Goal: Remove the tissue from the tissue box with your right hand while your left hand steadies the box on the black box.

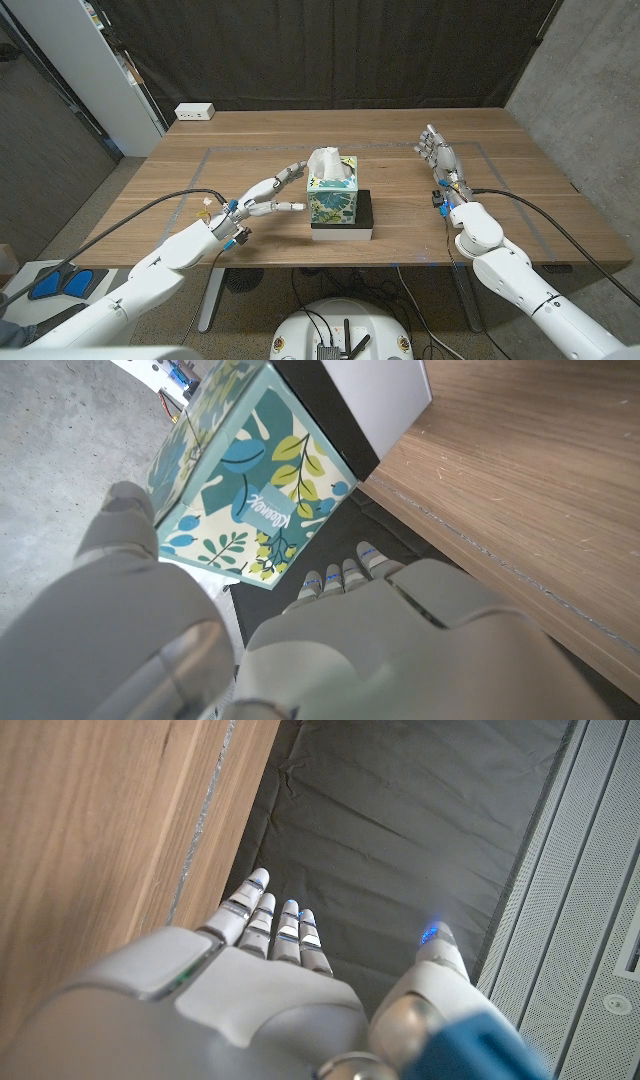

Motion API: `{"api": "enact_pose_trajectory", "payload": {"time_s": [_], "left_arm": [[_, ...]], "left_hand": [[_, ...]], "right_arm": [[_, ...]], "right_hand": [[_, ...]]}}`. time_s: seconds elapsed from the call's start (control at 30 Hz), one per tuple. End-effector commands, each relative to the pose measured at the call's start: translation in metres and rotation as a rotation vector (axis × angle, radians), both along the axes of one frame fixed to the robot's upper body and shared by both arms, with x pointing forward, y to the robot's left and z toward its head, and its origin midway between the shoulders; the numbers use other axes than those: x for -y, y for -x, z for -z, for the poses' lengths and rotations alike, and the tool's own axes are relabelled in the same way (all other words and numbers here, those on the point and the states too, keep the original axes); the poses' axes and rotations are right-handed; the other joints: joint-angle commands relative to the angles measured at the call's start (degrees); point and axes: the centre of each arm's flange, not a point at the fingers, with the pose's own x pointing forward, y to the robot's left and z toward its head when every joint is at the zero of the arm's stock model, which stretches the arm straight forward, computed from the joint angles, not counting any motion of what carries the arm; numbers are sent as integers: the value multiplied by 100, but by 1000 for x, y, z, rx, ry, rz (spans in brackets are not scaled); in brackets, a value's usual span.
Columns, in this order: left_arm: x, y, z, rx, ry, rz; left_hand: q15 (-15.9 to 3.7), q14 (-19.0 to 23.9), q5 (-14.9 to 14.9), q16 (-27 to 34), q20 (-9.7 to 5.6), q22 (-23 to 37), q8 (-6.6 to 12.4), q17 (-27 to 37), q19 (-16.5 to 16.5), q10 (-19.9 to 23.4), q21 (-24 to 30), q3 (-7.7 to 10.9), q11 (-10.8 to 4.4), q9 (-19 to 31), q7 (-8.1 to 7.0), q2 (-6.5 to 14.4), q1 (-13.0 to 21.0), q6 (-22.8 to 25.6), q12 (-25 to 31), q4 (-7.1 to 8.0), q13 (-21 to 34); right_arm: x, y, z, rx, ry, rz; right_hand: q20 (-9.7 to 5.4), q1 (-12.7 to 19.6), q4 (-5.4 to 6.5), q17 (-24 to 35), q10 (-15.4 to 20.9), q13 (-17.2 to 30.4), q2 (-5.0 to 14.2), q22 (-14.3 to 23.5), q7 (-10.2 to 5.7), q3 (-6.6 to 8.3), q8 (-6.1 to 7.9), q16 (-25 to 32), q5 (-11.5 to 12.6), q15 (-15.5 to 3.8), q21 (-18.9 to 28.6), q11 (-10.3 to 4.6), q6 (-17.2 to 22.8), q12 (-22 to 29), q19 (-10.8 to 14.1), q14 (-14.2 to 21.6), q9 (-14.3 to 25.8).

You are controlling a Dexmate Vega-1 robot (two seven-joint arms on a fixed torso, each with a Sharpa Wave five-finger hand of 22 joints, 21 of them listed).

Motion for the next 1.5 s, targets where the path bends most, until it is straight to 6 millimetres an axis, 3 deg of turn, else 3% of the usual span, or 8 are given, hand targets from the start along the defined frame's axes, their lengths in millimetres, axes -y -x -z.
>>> {"api": "enact_pose_trajectory", "payload": {"time_s": [0.03, 0.77, 1.27, 1.33, 1.4, 1.5], "left_arm": [[13, -7, -5, 0, -45, 14], [23, -9, -7, -22, -60, 10], [23, -7, -8, -23, -48, -11], [23, -6, -8, -22, -46, -11], [24, -6, -8, -29, -44, -7], [25, -6, -8, -41, -51, -3]], "left_hand": [[9, 44, 21, 36, 36, 7, 38, 5, 64, -141, 55, -8, -29, 7, -14, -26, 5, -12, 31, -31, 11], [-49, 122, 29, 62, 84, 0, 94, -4, 264, -107, 121, 33, -69, 8, -4, 22, 67, 131, 72, -33, -3], [-62, 231, 36, 94, 108, -4, 123, -13, 342, -9, 138, 77, -86, 8, -82, 85, 122, 229, 121, -31, -14], [-106, 324, 37, 122, 72, -5, 148, -17, 400, 68, 154, 93, -108, 8, -85, 104, 141, 308, 154, -30, -19], [-125, 484, 29, 155, -165, -14, 194, -29, 549, 226, 187, 112, -135, 6, -47, 117, 164, 491, 213, -27, -38], [-175, 608, 18, 167, -359, -29, 212, -44, 733, 350, 225, 130, -151, -2, -25, 136, 186, 626, 250, -24, -63]], "right_arm": [[6, 2, 2, 7, -11, 7], [11, 1, 4, 11, -16, 13], [12, 2, 3, 13, -12, 11], [12, 3, 3, 14, -11, 12], [12, 4, 2, 16, -11, 13], [13, 5, 2, 18, -14, 15]], "right_hand": [[35, -4, -26, 8, 34, 17, -1, 10, -11, -8, 26, 24, 31, 14, 28, 4, 19, 54, -3, 16, 23], [45, -7, -26, 4, 34, 17, -4, 11, -9, -13, 26, 27, 30, 22, 28, 0, 25, 54, -6, 18, 23], [51, -7, -25, 0, 32, 17, -2, 11, -20, -15, 26, 29, 31, 21, 28, 7, 28, 52, -7, 18, 23], [50, -7, -25, -1, 27, 17, -3, 11, -15, -15, 26, 28, 31, 20, 29, -1, 27, 50, -5, 17, 23], [50, -7, -26, -1, 25, 17, -3, 11, -18, -15, 26, 29, 31, 21, 30, -2, 27, 50, -4, 17, 23], [54, -6, -26, -2, 29, 17, -3, 11, -19, -15, 24, 30, 31, 18, 29, 0, 24, 51, -5, 18, 23]]}}
